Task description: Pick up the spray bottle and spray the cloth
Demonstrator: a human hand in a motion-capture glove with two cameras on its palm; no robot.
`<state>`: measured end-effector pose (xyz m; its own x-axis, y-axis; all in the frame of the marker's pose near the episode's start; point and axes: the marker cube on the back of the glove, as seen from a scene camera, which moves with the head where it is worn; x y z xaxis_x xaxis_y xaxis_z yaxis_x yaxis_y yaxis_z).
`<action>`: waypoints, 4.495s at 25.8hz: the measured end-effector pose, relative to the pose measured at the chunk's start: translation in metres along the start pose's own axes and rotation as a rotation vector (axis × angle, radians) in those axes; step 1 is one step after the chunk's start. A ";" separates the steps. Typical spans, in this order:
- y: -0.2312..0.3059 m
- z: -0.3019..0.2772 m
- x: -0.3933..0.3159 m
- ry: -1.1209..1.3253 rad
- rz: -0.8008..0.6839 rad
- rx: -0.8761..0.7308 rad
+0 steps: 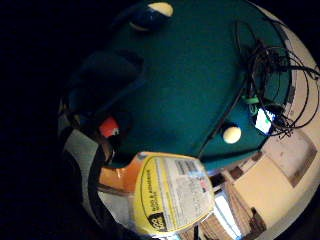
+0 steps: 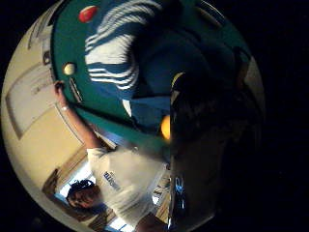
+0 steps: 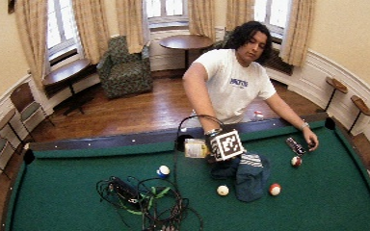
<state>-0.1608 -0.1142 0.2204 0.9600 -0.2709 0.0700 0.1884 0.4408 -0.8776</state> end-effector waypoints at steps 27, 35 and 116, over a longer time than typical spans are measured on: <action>0.043 -0.126 -0.045 -0.634 -0.278 0.333; 0.054 -0.167 -0.096 -0.999 -0.566 0.497; -0.043 -0.076 -0.167 -0.632 -0.573 0.710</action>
<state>-0.3448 -0.1524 0.2105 0.5876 -0.1954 0.7852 0.5199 0.8348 -0.1814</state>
